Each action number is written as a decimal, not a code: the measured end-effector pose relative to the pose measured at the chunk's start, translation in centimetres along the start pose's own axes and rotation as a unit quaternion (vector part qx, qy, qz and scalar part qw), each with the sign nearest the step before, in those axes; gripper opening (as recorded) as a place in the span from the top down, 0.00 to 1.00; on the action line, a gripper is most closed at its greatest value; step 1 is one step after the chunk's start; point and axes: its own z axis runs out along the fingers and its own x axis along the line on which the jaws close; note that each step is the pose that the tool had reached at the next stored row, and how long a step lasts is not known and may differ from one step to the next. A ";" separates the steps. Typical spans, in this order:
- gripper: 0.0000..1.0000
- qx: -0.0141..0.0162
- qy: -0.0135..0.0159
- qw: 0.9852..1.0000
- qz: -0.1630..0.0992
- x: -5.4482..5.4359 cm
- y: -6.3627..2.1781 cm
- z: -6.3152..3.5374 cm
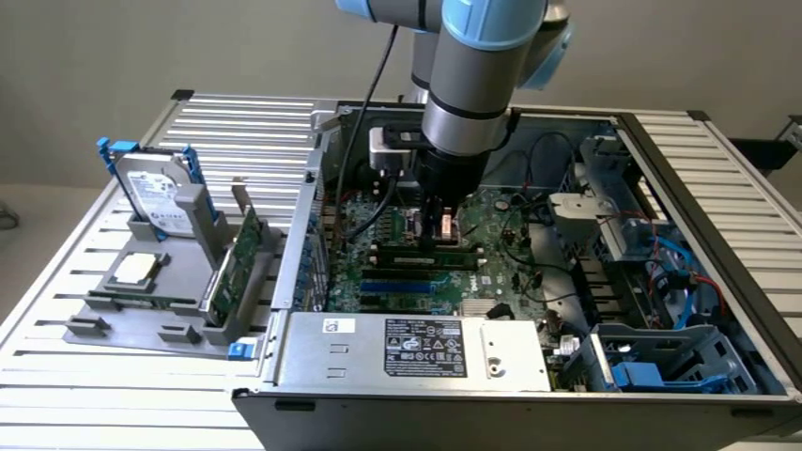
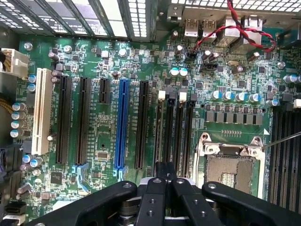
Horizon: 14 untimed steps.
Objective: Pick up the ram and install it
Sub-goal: 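Press down the ram until it locks into place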
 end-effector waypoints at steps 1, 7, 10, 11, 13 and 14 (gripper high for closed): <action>0.89 0.000 0.000 1.000 0.000 0.0 0.01 0.02; 0.89 0.001 0.000 1.000 0.000 0.0 0.10 0.09; 0.89 0.002 0.000 1.000 0.000 0.0 0.29 0.13; 0.89 0.001 0.000 1.000 0.000 0.0 0.30 0.12; 0.89 0.001 0.000 1.000 0.000 0.0 0.31 0.12; 0.89 0.002 0.000 1.000 0.000 0.0 0.31 0.12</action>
